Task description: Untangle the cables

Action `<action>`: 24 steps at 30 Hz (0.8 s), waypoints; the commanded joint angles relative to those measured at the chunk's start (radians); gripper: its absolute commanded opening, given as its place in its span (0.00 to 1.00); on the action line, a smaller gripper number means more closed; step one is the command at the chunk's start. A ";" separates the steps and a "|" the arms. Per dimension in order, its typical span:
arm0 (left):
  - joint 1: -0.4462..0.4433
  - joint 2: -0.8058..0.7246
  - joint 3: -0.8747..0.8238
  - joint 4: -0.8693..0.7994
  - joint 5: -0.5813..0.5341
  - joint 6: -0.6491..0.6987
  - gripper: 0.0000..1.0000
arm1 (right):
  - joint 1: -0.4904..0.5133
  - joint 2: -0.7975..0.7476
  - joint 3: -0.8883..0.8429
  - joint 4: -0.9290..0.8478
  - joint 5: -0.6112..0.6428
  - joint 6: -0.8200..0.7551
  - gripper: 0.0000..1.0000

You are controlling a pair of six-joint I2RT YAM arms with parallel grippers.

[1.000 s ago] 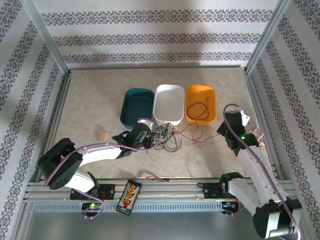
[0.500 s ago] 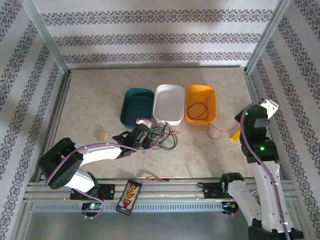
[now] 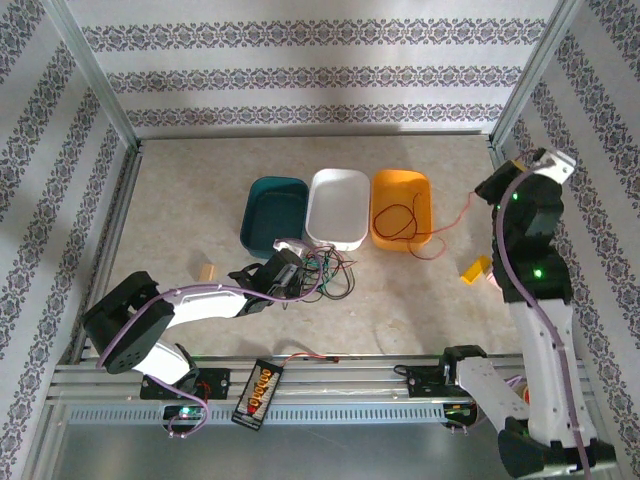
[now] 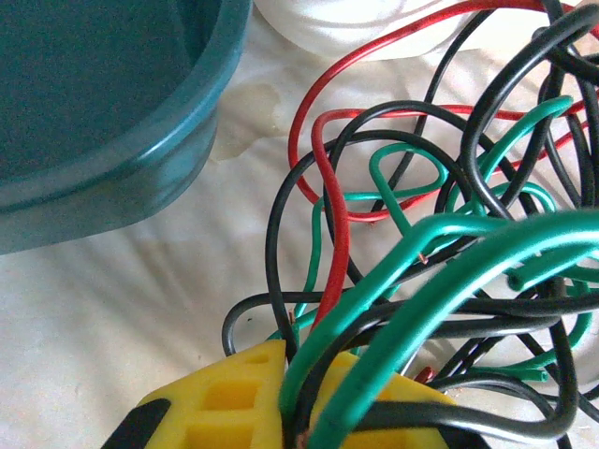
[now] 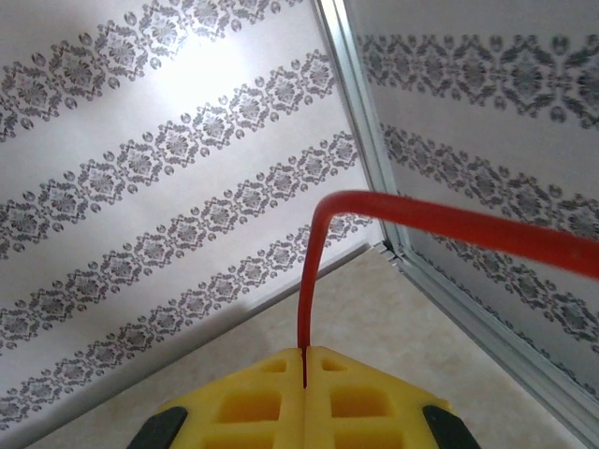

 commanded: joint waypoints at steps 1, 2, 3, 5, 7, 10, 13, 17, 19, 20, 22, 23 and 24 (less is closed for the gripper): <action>0.009 0.012 0.003 -0.006 -0.006 -0.018 0.00 | -0.005 0.080 0.050 0.100 -0.035 -0.021 0.00; 0.009 0.013 0.003 -0.006 -0.006 -0.019 0.00 | -0.005 0.106 0.058 0.116 -0.043 -0.014 0.00; 0.009 0.014 0.003 -0.005 -0.006 -0.019 0.00 | -0.005 0.132 0.065 0.132 -0.052 -0.006 0.00; 0.009 0.014 0.003 -0.005 -0.006 -0.018 0.00 | -0.005 0.180 0.076 0.152 -0.074 0.013 0.00; 0.009 0.015 0.003 -0.006 -0.006 -0.017 0.00 | -0.004 0.225 0.083 0.163 -0.095 0.033 0.00; 0.009 0.015 0.004 -0.006 -0.007 -0.017 0.00 | 0.001 0.272 0.063 0.161 -0.135 0.068 0.00; 0.009 0.014 0.003 -0.009 -0.009 -0.018 0.00 | 0.030 0.288 -0.006 0.162 -0.158 0.083 0.00; 0.009 0.023 0.009 -0.007 -0.003 -0.016 0.00 | 0.080 0.305 -0.125 0.160 -0.186 0.089 0.00; 0.009 0.029 0.015 -0.008 0.001 -0.013 0.00 | 0.097 0.311 -0.183 0.160 -0.188 0.103 0.00; 0.009 0.033 0.018 -0.008 0.004 -0.011 0.00 | 0.103 0.316 -0.208 0.161 -0.186 0.112 0.00; 0.009 0.040 0.022 -0.009 0.007 -0.011 0.00 | 0.116 0.330 -0.247 0.167 -0.184 0.124 0.00; 0.009 0.042 0.025 -0.009 0.009 -0.010 0.00 | 0.124 0.341 -0.261 0.169 -0.180 0.127 0.00; 0.009 0.045 0.026 -0.009 0.011 -0.009 0.00 | 0.135 0.359 -0.269 0.170 -0.177 0.125 0.00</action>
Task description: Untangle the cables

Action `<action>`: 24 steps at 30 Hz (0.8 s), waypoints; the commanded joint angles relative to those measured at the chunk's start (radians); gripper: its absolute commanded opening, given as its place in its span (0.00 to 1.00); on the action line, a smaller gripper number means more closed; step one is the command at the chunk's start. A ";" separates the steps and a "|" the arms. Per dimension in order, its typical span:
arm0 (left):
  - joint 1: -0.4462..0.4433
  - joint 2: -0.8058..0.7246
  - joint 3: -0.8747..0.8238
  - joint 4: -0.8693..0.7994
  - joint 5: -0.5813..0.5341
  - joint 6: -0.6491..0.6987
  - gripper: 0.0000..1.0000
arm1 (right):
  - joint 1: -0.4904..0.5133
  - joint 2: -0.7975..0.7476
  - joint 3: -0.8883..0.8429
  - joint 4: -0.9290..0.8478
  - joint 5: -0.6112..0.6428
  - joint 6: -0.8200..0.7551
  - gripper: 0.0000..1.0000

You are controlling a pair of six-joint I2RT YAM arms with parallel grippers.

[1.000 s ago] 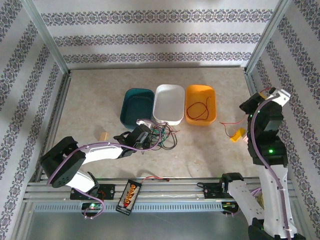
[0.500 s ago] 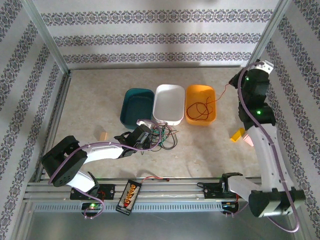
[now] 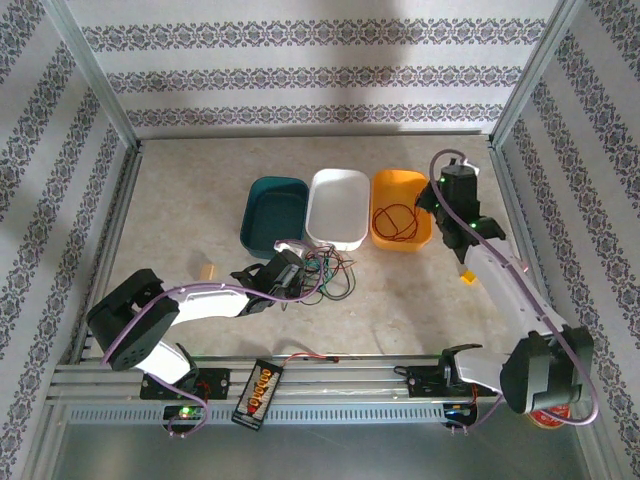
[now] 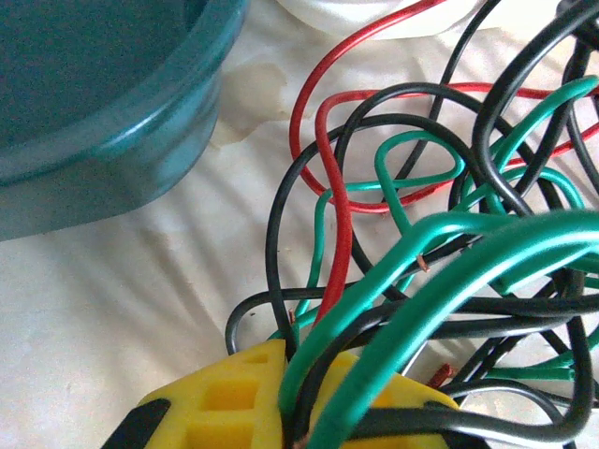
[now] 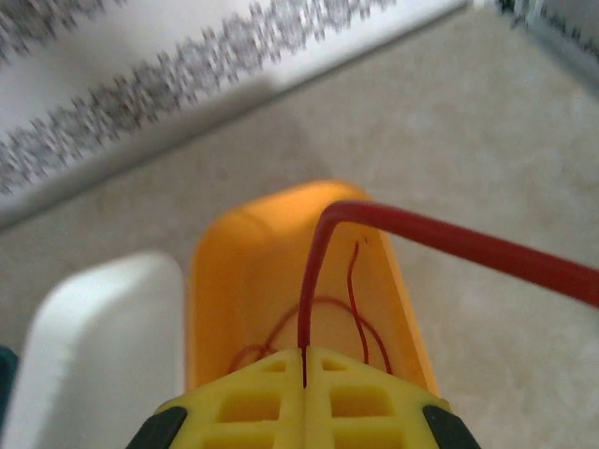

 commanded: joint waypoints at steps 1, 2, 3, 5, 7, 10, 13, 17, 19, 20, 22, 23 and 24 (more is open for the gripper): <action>0.009 0.018 0.025 -0.009 0.011 -0.003 0.00 | 0.028 0.039 -0.029 0.016 0.004 0.023 0.00; 0.009 0.019 0.026 -0.010 0.012 -0.003 0.00 | 0.035 0.061 -0.030 0.013 0.011 0.020 0.00; 0.009 0.019 0.027 -0.009 0.012 -0.002 0.00 | 0.040 0.085 -0.027 0.008 0.010 0.018 0.00; 0.009 0.016 0.027 -0.009 0.015 -0.002 0.00 | 0.045 0.137 -0.011 0.001 0.008 0.017 0.00; 0.009 0.012 0.024 -0.007 0.019 -0.002 0.00 | 0.046 0.193 0.010 -0.009 0.006 0.016 0.00; 0.009 0.006 0.021 -0.001 0.026 0.000 0.00 | 0.047 0.284 0.059 -0.021 -0.002 0.015 0.00; 0.009 0.000 0.020 0.003 0.044 0.009 0.00 | 0.047 0.373 0.105 -0.028 -0.025 0.019 0.00; 0.009 -0.013 0.022 0.002 0.055 0.014 0.00 | 0.046 0.477 0.163 -0.045 -0.060 0.029 0.00; 0.009 -0.018 0.023 0.001 0.054 0.015 0.00 | 0.046 0.516 0.183 -0.052 -0.078 0.038 0.00; 0.009 -0.019 0.023 0.002 0.056 0.015 0.00 | 0.046 0.533 0.191 -0.057 -0.083 0.046 0.00; 0.009 -0.019 0.026 0.001 0.058 0.018 0.00 | 0.047 0.548 0.193 -0.057 -0.089 0.060 0.01; 0.009 -0.018 0.028 0.000 0.059 0.018 0.00 | 0.046 0.555 0.193 -0.056 -0.093 0.067 0.03; 0.009 -0.018 0.029 0.000 0.061 0.019 0.00 | 0.047 0.554 0.193 -0.056 -0.097 0.070 0.07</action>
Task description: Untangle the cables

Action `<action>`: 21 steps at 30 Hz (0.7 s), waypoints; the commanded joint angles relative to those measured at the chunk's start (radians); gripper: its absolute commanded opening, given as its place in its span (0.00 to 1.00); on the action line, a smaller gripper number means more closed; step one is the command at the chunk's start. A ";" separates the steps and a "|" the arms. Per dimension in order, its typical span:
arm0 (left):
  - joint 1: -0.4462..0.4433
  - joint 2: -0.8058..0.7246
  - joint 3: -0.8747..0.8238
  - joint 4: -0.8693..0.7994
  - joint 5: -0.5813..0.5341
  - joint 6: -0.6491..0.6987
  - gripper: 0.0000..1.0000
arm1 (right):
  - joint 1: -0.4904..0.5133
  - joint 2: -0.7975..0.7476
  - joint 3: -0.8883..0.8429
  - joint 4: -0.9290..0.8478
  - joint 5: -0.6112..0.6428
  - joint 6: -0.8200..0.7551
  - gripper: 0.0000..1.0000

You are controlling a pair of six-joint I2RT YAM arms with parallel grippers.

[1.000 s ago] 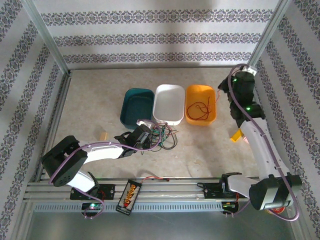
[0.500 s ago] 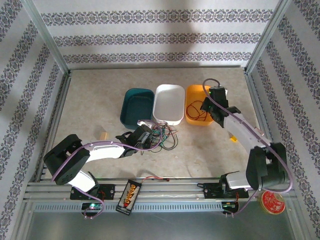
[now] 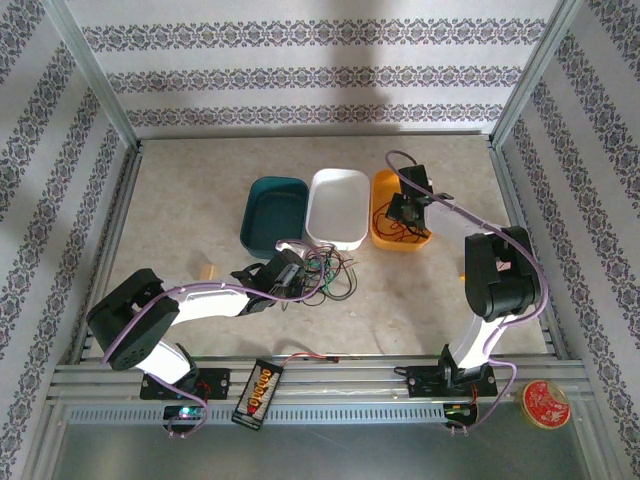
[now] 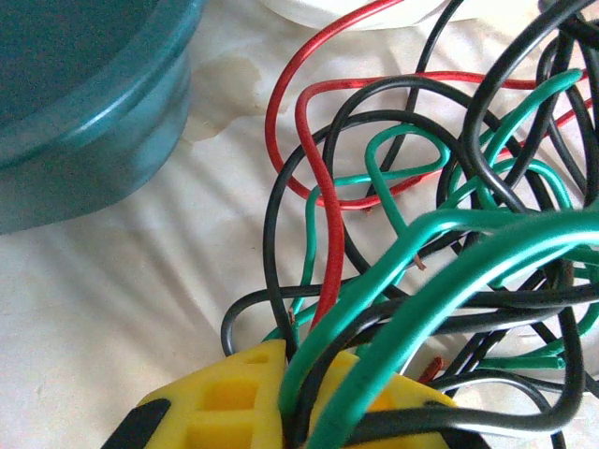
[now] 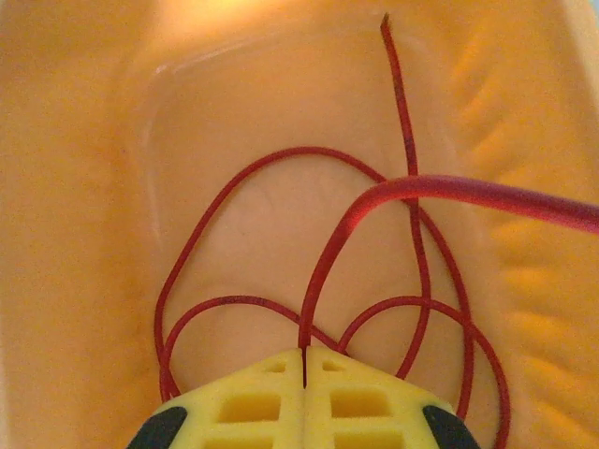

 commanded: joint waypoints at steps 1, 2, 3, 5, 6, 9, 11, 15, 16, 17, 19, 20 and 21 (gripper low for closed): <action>0.009 -0.015 0.026 -0.001 0.024 0.017 0.00 | 0.005 0.012 0.026 -0.030 -0.027 0.035 0.12; 0.009 -0.015 0.026 -0.002 0.025 0.018 0.00 | 0.005 0.001 0.024 -0.030 -0.029 0.037 0.22; 0.009 -0.014 0.026 -0.001 0.024 0.018 0.00 | 0.006 -0.016 0.019 -0.027 -0.025 0.039 0.32; 0.009 -0.015 0.026 0.004 0.025 0.017 0.00 | 0.008 -0.075 -0.002 -0.018 0.018 0.044 0.44; 0.009 -0.015 0.025 0.008 0.026 0.016 0.00 | 0.010 -0.107 -0.015 -0.005 0.037 0.041 0.47; 0.009 -0.011 0.023 0.015 0.029 0.011 0.00 | 0.011 -0.208 -0.050 0.013 0.068 0.021 0.52; 0.009 -0.009 0.023 0.017 0.030 0.009 0.00 | 0.010 -0.261 -0.065 0.003 0.070 0.005 0.53; 0.009 -0.014 0.019 0.022 0.030 0.008 0.00 | 0.010 -0.380 -0.119 -0.005 0.067 -0.017 0.54; 0.009 -0.015 0.017 0.023 0.030 0.009 0.00 | 0.010 -0.405 -0.133 -0.003 0.065 -0.024 0.55; 0.009 -0.015 0.016 0.024 0.030 0.007 0.00 | 0.009 -0.431 -0.147 0.000 0.065 -0.031 0.57; 0.009 -0.017 0.012 0.028 0.030 0.007 0.00 | 0.000 -0.457 -0.160 -0.003 0.059 -0.044 0.58; 0.009 -0.017 0.012 0.028 0.031 0.007 0.00 | -0.005 -0.463 -0.157 -0.010 0.050 -0.051 0.58; 0.009 -0.016 0.014 0.030 0.033 0.009 0.00 | -0.007 -0.464 -0.152 -0.018 0.041 -0.060 0.58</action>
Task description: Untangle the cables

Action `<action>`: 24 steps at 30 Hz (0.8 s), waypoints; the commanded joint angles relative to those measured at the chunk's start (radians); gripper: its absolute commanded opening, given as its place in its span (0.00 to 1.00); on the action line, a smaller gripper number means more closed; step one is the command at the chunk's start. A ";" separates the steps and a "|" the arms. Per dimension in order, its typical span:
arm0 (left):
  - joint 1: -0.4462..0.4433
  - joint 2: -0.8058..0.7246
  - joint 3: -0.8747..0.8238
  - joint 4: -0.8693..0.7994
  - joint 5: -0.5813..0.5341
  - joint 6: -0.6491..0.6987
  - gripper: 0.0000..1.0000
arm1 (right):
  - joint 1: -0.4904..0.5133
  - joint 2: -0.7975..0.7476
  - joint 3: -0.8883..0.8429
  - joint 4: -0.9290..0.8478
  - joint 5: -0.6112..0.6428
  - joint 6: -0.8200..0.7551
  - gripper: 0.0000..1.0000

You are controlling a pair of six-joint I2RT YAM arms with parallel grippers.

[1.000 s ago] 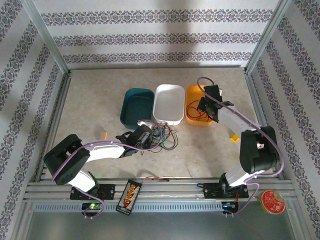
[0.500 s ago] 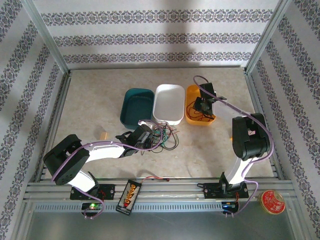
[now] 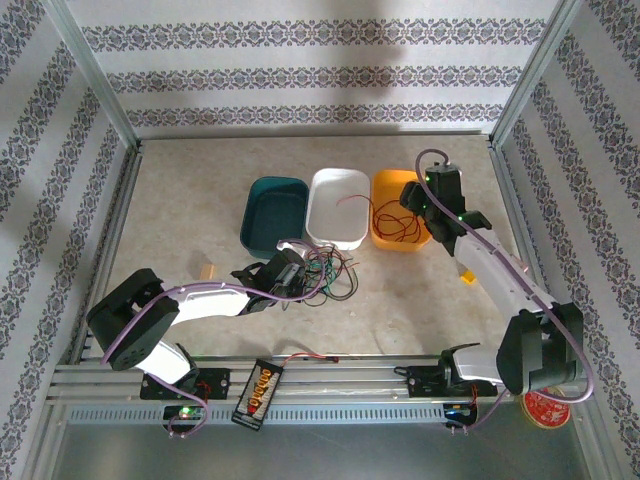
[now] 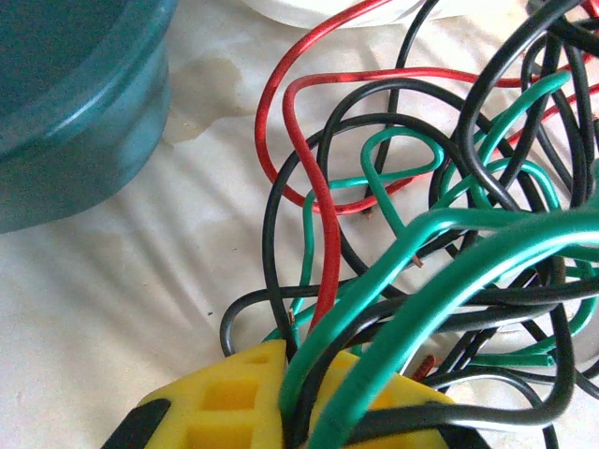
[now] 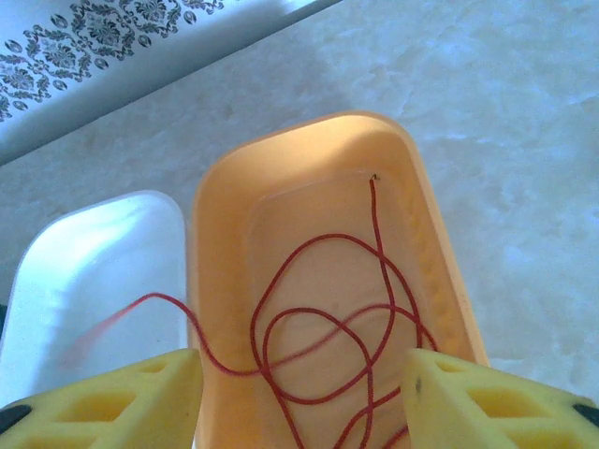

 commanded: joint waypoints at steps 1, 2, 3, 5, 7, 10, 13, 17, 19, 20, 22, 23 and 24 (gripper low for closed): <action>0.009 -0.015 0.009 0.029 0.011 0.010 0.00 | -0.006 -0.008 -0.011 -0.022 -0.014 -0.051 0.57; 0.009 -0.013 0.011 0.027 0.013 0.012 0.00 | -0.002 -0.004 -0.004 -0.024 -0.035 -0.060 0.57; 0.009 -0.012 0.012 0.026 0.015 0.013 0.00 | 0.009 0.001 0.000 -0.022 -0.063 -0.072 0.57; 0.009 -0.009 0.012 0.025 0.014 0.009 0.00 | 0.038 0.025 0.013 -0.017 -0.129 -0.103 0.56; 0.009 -0.009 0.011 0.027 0.010 0.005 0.00 | 0.076 0.067 0.037 -0.023 -0.176 -0.138 0.57; 0.009 -0.011 0.007 0.031 0.010 0.003 0.00 | 0.114 0.151 0.075 -0.041 -0.193 -0.161 0.56; 0.009 -0.011 0.009 0.029 0.009 0.003 0.00 | 0.106 0.244 0.119 -0.059 -0.187 -0.141 0.54; 0.009 -0.006 0.015 0.019 0.008 0.004 0.00 | 0.086 0.343 0.185 -0.099 -0.167 -0.137 0.51; 0.009 -0.006 0.016 0.015 0.005 0.005 0.00 | 0.080 0.377 0.210 -0.117 -0.151 -0.146 0.51; 0.009 -0.006 0.016 0.013 0.004 0.004 0.00 | 0.076 0.390 0.220 -0.127 -0.145 -0.154 0.51; 0.009 -0.006 0.015 0.015 0.004 0.004 0.00 | 0.075 0.417 0.240 -0.149 -0.125 -0.176 0.51; 0.009 -0.006 0.016 0.015 0.003 0.005 0.00 | 0.073 0.426 0.245 -0.158 -0.116 -0.182 0.52; 0.009 -0.002 0.017 0.015 0.005 0.005 0.00 | 0.070 0.438 0.253 -0.166 -0.109 -0.188 0.52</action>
